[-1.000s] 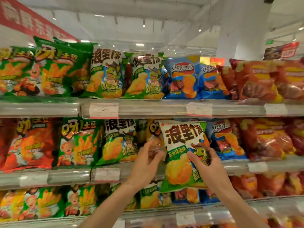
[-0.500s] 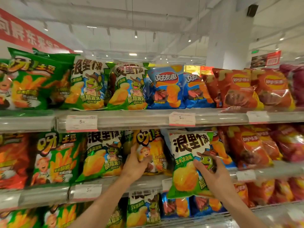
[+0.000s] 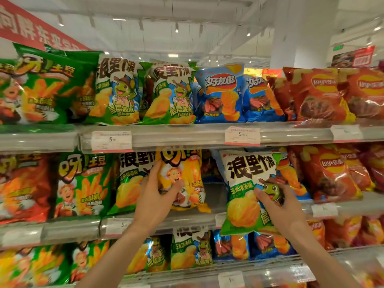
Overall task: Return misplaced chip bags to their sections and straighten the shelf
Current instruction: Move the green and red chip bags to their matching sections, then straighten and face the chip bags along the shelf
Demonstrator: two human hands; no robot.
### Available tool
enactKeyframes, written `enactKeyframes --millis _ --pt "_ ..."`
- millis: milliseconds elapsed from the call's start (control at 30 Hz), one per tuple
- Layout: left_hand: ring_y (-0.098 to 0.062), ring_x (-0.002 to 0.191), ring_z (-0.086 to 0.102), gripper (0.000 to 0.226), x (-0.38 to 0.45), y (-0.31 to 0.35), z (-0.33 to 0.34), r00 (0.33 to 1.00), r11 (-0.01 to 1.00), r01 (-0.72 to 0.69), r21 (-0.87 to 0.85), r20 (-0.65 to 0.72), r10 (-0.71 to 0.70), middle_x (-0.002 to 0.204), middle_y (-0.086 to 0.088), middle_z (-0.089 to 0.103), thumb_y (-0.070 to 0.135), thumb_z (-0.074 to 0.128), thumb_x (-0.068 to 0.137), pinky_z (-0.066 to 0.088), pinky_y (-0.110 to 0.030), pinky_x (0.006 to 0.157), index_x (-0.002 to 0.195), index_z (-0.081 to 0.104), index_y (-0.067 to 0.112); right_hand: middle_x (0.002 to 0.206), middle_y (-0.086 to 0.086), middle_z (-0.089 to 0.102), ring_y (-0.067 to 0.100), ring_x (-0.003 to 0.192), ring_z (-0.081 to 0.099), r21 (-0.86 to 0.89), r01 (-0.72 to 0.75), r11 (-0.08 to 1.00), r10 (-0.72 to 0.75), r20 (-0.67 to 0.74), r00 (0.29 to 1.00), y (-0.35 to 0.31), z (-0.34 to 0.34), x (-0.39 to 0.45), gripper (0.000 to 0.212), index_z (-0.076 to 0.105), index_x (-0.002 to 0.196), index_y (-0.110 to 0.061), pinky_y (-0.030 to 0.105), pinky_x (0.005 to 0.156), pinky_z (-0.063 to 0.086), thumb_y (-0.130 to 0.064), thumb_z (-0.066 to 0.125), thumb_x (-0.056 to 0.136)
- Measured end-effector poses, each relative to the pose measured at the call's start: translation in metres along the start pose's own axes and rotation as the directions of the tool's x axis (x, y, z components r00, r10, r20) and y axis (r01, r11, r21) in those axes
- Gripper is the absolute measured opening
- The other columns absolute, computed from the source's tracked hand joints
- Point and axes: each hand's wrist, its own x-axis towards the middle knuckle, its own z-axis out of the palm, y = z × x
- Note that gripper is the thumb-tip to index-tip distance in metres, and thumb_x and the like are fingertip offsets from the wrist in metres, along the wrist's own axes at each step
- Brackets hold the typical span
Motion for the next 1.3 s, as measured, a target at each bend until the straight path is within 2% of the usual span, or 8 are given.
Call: enactKeyframes --millis 267,433,533,667,900,1100,1200,1300 --pt "0.001 0.13 0.036 0.086 -0.03 -0.016 -0.075 0.997 0.999 -0.04 0.022 -0.072 0.041 0.138 0.034 0.034 0.062 0.068 0.079 0.037 -0.033 0.105 0.151 0.022 0.052 0.106 -0.018 0.063 -0.009 0.092 0.06 -0.025 0.153 0.988 -0.15 0.081 0.985 -0.025 0.073 0.004 0.043 0.053 0.12 -0.032 0.016 0.075 0.047 -0.048 0.071 0.083" --pt "-0.033 0.126 0.057 0.083 -0.042 -0.032 -0.119 0.999 1.0 0.003 0.02 -0.054 -0.002 0.149 0.039 0.028 0.072 0.067 0.077 0.047 -0.051 0.105 0.144 0.018 0.067 0.104 -0.003 0.064 0.013 0.093 0.063 -0.098 0.224 0.97 -0.22 0.045 0.974 -0.04 0.129 0.015 0.054 0.055 0.114 -0.025 0.04 0.081 0.054 -0.068 0.059 0.081" --pt "-0.009 0.14 0.038 0.081 -0.047 -0.036 -0.132 0.999 0.999 -0.03 0.025 -0.042 0.031 0.138 0.055 0.019 0.062 0.07 0.081 0.038 -0.042 0.112 0.144 0.019 0.066 0.106 0.003 0.062 0.024 0.099 0.061 -0.129 0.221 0.967 -0.217 0.044 0.975 -0.038 0.156 0.024 0.072 0.055 0.114 -0.021 0.046 0.085 0.054 -0.082 0.043 0.077" --pt "0.023 0.133 0.022 0.08 -0.051 -0.039 -0.138 0.998 0.998 -0.047 0.049 -0.033 0.049 0.142 0.051 0.021 0.056 0.071 0.083 0.033 -0.031 0.111 0.144 0.02 0.065 0.113 0.014 0.063 0.033 0.103 0.061 -0.243 0.238 0.94 -0.219 0.104 0.97 -0.036 0.173 0.026 0.072 0.055 0.12 -0.009 0.043 0.084 0.054 -0.071 0.045 0.084" --pt "0.02 0.137 0.021 0.078 -0.051 -0.041 -0.135 0.999 0.999 -0.046 0.001 0.007 0.046 0.149 0.044 0.023 0.055 0.07 0.084 0.03 -0.028 0.112 0.145 0.022 0.063 0.131 0.016 0.051 0.032 0.121 0.048 -0.361 0.373 0.855 -0.385 0.039 0.922 -0.052 0.154 0.008 0.061 0.045 0.137 -0.007 0.046 0.099 0.046 -0.04 0.064 0.09" --pt "0.031 0.125 0.022 0.077 -0.054 -0.039 -0.119 1.0 0.999 0.005 -0.049 0.018 -0.004 0.139 0.054 0.022 0.058 0.068 0.083 0.031 -0.025 0.107 0.145 0.022 0.062 0.125 -0.016 0.056 0.0 0.11 0.055 -0.039 0.181 0.983 -0.15 0.408 0.9 -0.08 0.159 -0.043 0.072 0.038 0.145 -0.03 0.024 0.092 0.045 -0.066 0.051 0.084" --pt "0.032 0.126 0.023 0.077 -0.062 -0.038 -0.111 0.999 0.998 0.037 -0.053 0.029 -0.035 0.138 0.057 0.022 0.058 0.069 0.083 0.033 -0.025 0.108 0.145 0.023 0.062 0.117 -0.024 0.059 -0.018 0.097 0.057 0.098 0.054 0.994 -0.098 0.534 0.839 -0.081 0.172 -0.058 0.04 0.043 0.128 -0.046 0.004 0.076 0.042 -0.059 0.052 0.09" --pt "0.027 0.13 0.025 0.076 -0.074 -0.039 -0.11 0.998 0.997 0.053 -0.051 0.029 -0.051 0.14 0.055 0.023 0.059 0.069 0.083 0.035 -0.027 0.108 0.144 0.023 0.064 0.117 -0.022 0.065 -0.015 0.097 0.061 0.205 -0.02 0.979 -0.105 0.579 0.809 -0.072 0.182 -0.066 0.041 0.047 0.127 -0.043 0.013 0.078 0.05 -0.058 0.054 0.089"
